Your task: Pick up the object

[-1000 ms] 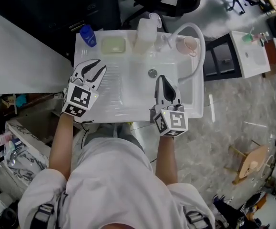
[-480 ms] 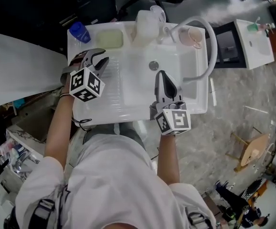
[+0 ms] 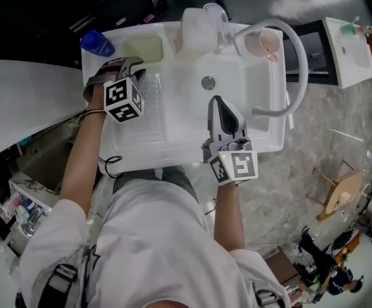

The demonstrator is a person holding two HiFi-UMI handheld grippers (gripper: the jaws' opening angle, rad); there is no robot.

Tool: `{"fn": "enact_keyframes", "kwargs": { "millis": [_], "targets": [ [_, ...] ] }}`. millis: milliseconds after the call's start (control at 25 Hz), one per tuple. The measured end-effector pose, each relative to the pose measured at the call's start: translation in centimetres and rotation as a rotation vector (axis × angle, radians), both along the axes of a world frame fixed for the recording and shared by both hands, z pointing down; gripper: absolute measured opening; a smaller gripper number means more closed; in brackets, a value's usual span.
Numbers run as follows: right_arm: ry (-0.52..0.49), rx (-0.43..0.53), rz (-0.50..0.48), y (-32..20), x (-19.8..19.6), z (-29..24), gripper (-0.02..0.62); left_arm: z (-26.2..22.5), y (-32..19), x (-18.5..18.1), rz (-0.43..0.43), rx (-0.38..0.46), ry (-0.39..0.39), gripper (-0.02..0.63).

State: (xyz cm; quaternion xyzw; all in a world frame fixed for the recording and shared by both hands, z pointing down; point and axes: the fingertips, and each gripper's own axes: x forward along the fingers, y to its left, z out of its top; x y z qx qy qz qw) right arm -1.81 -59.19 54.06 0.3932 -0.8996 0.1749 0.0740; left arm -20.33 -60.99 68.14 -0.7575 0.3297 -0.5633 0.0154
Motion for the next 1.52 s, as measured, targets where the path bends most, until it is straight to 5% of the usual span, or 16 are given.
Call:
{"fn": "enact_keyframes", "kwargs": {
  "millis": [680,1080,1520],
  "targets": [
    [0.027,-0.045,0.013,-0.6,0.6,1.7,0.006,3.2,-1.9,-0.1,0.054,-0.054,-0.063,0.080],
    [0.025,-0.021,0.004,0.2,0.3,0.2,0.006,1.6,-0.9,0.8,0.015,-0.058,0.010,0.051],
    [0.007,0.035,-0.030,3.0,1.2,-2.2,0.006,-4.7,1.0,1.7,-0.155,0.087,0.162,0.049]
  ]
}}
